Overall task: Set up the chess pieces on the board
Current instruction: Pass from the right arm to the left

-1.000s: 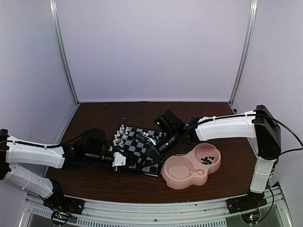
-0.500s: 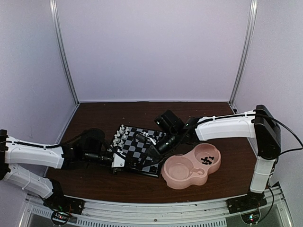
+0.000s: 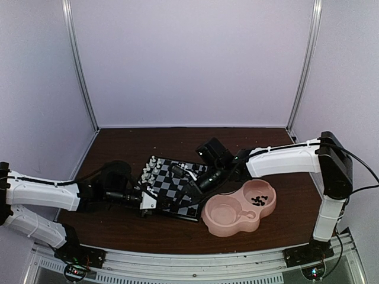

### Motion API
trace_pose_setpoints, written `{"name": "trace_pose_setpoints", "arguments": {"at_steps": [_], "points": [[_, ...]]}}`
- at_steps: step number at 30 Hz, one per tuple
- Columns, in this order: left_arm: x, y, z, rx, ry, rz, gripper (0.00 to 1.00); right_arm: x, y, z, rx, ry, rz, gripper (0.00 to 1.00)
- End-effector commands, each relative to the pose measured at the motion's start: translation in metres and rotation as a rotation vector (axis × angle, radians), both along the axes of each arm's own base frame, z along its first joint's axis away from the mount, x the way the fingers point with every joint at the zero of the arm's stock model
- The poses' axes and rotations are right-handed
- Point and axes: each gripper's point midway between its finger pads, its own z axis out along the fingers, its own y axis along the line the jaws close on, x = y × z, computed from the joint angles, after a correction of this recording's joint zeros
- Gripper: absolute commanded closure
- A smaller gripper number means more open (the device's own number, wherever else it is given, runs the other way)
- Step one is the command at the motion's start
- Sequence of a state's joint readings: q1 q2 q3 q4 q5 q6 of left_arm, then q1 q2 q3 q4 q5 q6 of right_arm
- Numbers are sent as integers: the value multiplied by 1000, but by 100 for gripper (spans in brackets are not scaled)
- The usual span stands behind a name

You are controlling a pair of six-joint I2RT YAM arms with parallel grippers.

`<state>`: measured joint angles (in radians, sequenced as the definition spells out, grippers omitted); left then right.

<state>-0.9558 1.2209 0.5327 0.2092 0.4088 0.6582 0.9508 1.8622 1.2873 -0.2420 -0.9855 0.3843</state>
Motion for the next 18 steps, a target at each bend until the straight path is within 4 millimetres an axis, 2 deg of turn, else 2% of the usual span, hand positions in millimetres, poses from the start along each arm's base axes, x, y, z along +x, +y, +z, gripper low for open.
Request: {"name": "trace_pose_setpoints", "arguments": {"at_steps": [1, 4, 7, 13, 18], "points": [[4, -4, 15, -42, -5, 24, 97, 10, 6, 35, 137, -91, -25, 81], [11, -2, 20, -61, -14, 75, 98, 12, 4, 36, 162, -96, -53, 77], [17, 0, 23, -86, -16, 122, 99, 19, 4, 44, 209, -124, -95, 75], [32, 2, 33, -162, -13, 223, 100, 36, 0, 45, 254, -118, -189, 67], [36, 3, 43, -231, 12, 263, 100, 45, -3, 45, 288, -157, -250, 66]]}}
